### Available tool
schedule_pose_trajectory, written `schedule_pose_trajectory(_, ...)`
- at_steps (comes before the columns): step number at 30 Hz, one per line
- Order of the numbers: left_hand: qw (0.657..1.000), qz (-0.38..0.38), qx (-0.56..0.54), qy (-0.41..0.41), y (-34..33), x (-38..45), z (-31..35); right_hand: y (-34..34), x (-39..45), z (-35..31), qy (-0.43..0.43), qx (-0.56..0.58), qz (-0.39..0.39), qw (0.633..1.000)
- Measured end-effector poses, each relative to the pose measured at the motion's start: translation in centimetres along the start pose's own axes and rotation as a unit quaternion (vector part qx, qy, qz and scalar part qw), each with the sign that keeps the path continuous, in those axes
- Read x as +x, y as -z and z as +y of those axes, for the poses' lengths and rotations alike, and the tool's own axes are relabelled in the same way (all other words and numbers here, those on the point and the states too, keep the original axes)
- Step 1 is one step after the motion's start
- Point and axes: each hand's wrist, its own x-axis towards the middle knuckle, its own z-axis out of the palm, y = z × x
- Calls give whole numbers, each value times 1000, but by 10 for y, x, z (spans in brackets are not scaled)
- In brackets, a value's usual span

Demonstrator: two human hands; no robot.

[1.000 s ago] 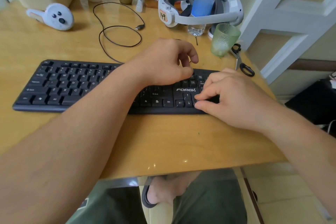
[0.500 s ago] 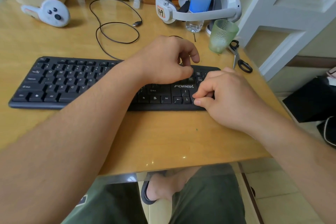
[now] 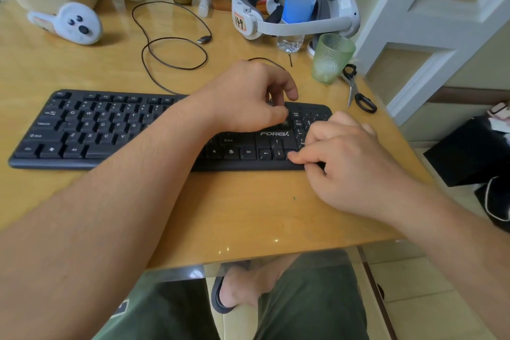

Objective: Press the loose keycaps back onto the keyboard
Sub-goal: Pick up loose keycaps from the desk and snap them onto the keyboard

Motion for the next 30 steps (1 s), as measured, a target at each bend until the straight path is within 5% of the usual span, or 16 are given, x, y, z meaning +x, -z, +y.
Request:
schedule_pose_trajectory(21, 1000, 4, 29, -9, 0, -1, 5, -29, -17, 9, 8, 17, 152, 988)
schedule_pose_trajectory(27, 991, -49, 121, 23, 24, -23, 10, -31, 0, -12, -12, 61, 185, 981)
schedule_pose_trajectory(30, 989, 3, 150, -11, 26, -65, 1, -36, -1, -25, 1, 53, 176, 983)
